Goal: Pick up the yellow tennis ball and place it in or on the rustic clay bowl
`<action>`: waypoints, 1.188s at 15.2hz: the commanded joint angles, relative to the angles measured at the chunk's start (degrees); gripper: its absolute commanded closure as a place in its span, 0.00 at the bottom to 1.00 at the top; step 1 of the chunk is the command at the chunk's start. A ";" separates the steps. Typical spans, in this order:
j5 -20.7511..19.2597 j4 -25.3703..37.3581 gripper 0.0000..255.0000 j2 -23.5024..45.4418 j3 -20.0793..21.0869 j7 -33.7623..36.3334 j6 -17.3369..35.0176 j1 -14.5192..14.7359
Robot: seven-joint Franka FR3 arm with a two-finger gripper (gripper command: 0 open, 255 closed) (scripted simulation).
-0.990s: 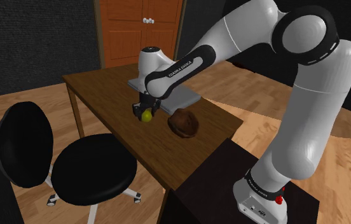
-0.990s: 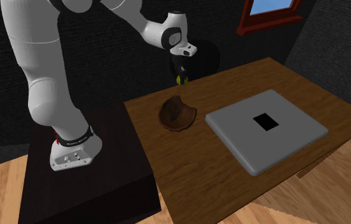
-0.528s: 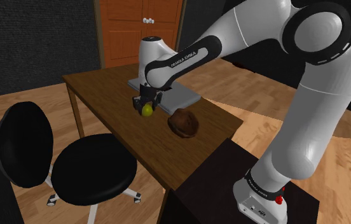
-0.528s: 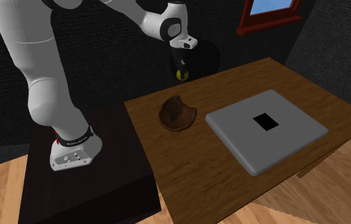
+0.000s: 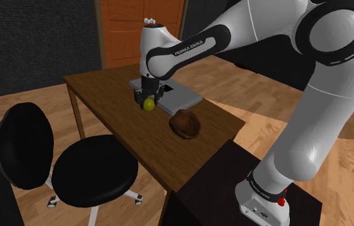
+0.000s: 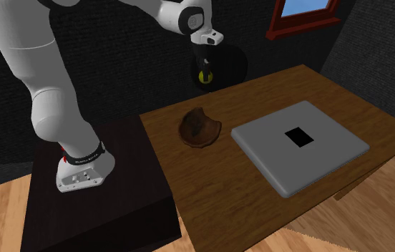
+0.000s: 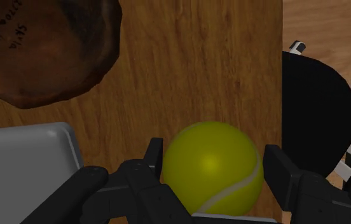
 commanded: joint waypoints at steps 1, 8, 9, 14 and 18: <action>0.56 -1.78 1.00 -1.72 -0.35 -1.34 0.19 -0.72; 3.19 -13.53 1.00 -11.50 -4.03 -10.78 3.00 -5.12; 3.43 -14.96 1.00 -12.77 -4.70 -12.19 3.26 -5.70; 3.95 -21.16 1.00 -18.50 -8.60 -19.29 4.13 -8.57; 3.62 -23.81 1.00 -18.58 -9.93 -21.21 6.81 -9.52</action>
